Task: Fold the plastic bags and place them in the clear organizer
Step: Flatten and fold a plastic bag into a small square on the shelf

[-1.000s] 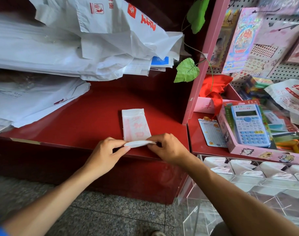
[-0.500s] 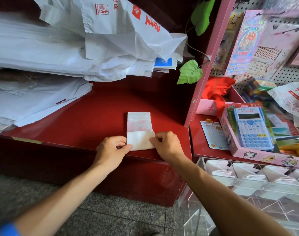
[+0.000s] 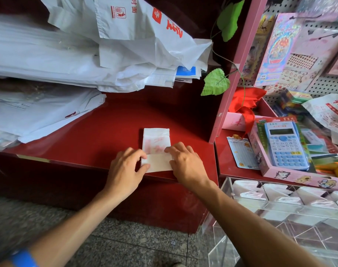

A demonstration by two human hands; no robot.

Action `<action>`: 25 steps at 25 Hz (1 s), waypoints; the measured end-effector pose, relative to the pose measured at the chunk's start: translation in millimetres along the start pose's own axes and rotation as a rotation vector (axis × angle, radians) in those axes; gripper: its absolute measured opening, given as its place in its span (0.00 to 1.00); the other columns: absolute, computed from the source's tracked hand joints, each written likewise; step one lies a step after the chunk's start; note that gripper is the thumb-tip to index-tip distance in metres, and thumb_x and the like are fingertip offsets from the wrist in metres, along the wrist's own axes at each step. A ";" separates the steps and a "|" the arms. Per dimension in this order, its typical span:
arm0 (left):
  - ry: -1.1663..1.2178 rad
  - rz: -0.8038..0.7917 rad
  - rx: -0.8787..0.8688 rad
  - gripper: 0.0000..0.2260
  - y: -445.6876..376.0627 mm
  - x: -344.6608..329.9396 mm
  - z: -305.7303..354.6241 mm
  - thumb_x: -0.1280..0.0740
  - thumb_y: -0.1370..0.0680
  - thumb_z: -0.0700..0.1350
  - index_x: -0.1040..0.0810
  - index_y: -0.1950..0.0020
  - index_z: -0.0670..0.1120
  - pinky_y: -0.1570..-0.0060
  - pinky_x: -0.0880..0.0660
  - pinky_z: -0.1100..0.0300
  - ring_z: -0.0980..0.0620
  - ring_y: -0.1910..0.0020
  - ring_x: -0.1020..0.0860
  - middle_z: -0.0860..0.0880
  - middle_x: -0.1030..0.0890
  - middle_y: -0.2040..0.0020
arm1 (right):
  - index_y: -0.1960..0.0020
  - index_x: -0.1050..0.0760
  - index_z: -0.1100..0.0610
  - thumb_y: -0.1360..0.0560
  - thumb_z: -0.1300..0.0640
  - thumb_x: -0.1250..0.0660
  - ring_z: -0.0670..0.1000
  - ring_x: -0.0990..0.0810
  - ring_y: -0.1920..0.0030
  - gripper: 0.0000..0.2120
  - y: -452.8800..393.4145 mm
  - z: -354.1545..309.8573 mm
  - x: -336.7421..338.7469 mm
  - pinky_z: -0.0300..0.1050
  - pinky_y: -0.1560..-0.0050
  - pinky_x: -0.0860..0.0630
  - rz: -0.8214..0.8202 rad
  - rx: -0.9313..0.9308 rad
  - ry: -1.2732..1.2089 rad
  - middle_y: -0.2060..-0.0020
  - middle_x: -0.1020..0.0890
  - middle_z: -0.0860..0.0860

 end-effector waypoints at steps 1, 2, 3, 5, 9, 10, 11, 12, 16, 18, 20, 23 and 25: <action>-0.064 -0.013 -0.122 0.08 1.2 -2.7 9.0 0.29 0.25 0.51 0.20 0.48 0.52 0.53 0.27 0.49 0.49 0.52 0.25 0.56 0.21 0.49 | 0.31 0.28 0.50 0.22 0.63 0.41 0.57 0.29 0.42 0.21 1.1 -3.8 -5.7 0.52 0.45 0.30 -0.055 0.043 0.057 0.35 0.27 0.49; -0.106 -0.067 -0.183 0.13 3.3 -8.2 12.9 0.33 0.24 0.56 0.19 0.44 0.52 0.51 0.28 0.50 0.50 0.47 0.26 0.57 0.21 0.42 | 0.31 0.28 0.50 0.22 0.63 0.42 0.57 0.29 0.41 0.21 2.8 -4.8 -10.1 0.52 0.44 0.31 -0.102 0.065 0.095 0.34 0.28 0.48; -0.124 -0.142 -0.200 0.19 6.2 -15.1 11.8 0.36 0.24 0.61 0.19 0.39 0.53 0.48 0.32 0.51 0.52 0.42 0.28 0.59 0.23 0.36 | 0.32 0.28 0.51 0.21 0.61 0.43 0.57 0.30 0.40 0.19 4.2 -4.3 -11.2 0.52 0.43 0.32 -0.121 0.074 0.110 0.32 0.28 0.48; -0.130 -0.225 -0.199 0.26 10.3 -22.5 4.3 0.32 0.27 0.63 0.23 0.32 0.54 0.46 0.41 0.57 0.58 0.36 0.34 0.61 0.27 0.32 | 0.30 0.30 0.51 0.19 0.50 0.43 0.57 0.31 0.38 0.18 6.7 0.9 -11.6 0.53 0.40 0.34 -0.146 0.069 0.078 0.30 0.29 0.47; 0.034 -0.154 -0.156 0.20 8.4 -10.8 -5.0 0.20 0.33 0.44 0.17 0.42 0.55 0.45 0.33 0.59 0.64 0.44 0.29 0.65 0.21 0.43 | 0.25 0.36 0.48 0.25 0.34 0.37 0.52 0.34 0.36 0.33 8.9 10.2 -16.0 0.50 0.38 0.36 -0.254 0.101 0.042 0.30 0.31 0.44; 0.105 -0.137 -0.128 0.17 6.7 -6.5 -6.9 0.21 0.32 0.42 0.16 0.45 0.55 0.44 0.29 0.61 0.64 0.45 0.27 0.65 0.20 0.46 | 0.26 0.34 0.46 0.26 0.34 0.35 0.51 0.33 0.37 0.33 9.3 10.3 -13.7 0.49 0.39 0.36 -0.251 0.113 0.031 0.31 0.31 0.43; 0.167 -0.129 -0.091 0.14 5.7 -2.3 -9.4 0.23 0.30 0.42 0.15 0.48 0.57 0.45 0.29 0.66 0.64 0.46 0.25 0.64 0.19 0.49 | 0.27 0.32 0.45 0.27 0.35 0.33 0.50 0.33 0.38 0.32 8.7 11.3 -13.3 0.48 0.41 0.36 -0.245 0.120 0.009 0.33 0.30 0.43; 0.210 -0.128 -0.049 0.12 5.3 0.9 -10.6 0.25 0.27 0.43 0.16 0.49 0.59 0.47 0.29 0.70 0.65 0.47 0.24 0.63 0.19 0.52 | 0.30 0.29 0.44 0.28 0.35 0.32 0.49 0.33 0.40 0.29 8.4 12.3 -14.0 0.47 0.43 0.37 -0.244 0.119 -0.025 0.35 0.29 0.42; 0.413 -0.159 0.047 0.08 5.1 3.8 -7.6 0.28 0.23 0.42 0.15 0.52 0.55 0.52 0.28 0.73 0.65 0.52 0.19 0.61 0.15 0.56 | 0.51 0.20 0.45 0.27 0.37 0.38 0.50 0.24 0.52 0.15 3.2 21.4 -10.1 0.51 0.48 0.28 -0.134 0.025 -0.267 0.52 0.21 0.42; 0.449 -0.165 0.107 0.07 5.1 3.3 -8.2 0.27 0.24 0.40 0.16 0.53 0.53 0.54 0.29 0.76 0.67 0.53 0.19 0.63 0.15 0.57 | 0.65 0.25 0.48 0.24 0.43 0.33 0.45 0.26 0.64 0.14 1.9 30.8 -6.2 0.43 0.59 0.29 -0.104 -0.089 -0.399 0.66 0.24 0.43; 0.422 -0.155 0.142 0.10 4.5 0.7 -12.1 0.27 0.26 0.39 0.18 0.54 0.55 0.55 0.31 0.79 0.70 0.55 0.20 0.66 0.17 0.59 | 0.71 0.30 0.48 0.24 0.48 0.29 0.42 0.31 0.72 0.19 3.8 36.3 -5.5 0.36 0.68 0.35 -0.115 -0.159 -0.477 0.74 0.29 0.43; 0.378 -0.115 0.197 0.13 2.9 0.2 -18.0 0.27 0.25 0.42 0.19 0.42 0.53 0.55 0.36 0.82 0.72 0.55 0.22 0.65 0.17 0.63 | 0.65 0.28 0.49 0.25 0.56 0.30 0.44 0.30 0.70 0.12 1.0 38.6 -5.2 0.42 0.66 0.33 -0.089 -0.189 -0.477 0.72 0.26 0.44; 0.341 -0.096 0.209 0.17 3.2 1.4 -15.6 0.27 0.25 0.45 0.23 0.37 0.55 0.55 0.38 0.83 0.69 0.55 0.23 0.62 0.17 0.63 | 0.50 0.23 0.51 0.26 0.56 0.30 0.49 0.22 0.62 0.06 -2.1 41.3 -8.3 0.46 0.59 0.27 -0.083 -0.244 -0.467 0.64 0.19 0.47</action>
Point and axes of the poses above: each hand's wrist, its own y-axis away from the middle knuckle, its own x-axis out of the back of the hand, z = x × y, the point moved 10 cm from there along -y, towards the middle knuckle
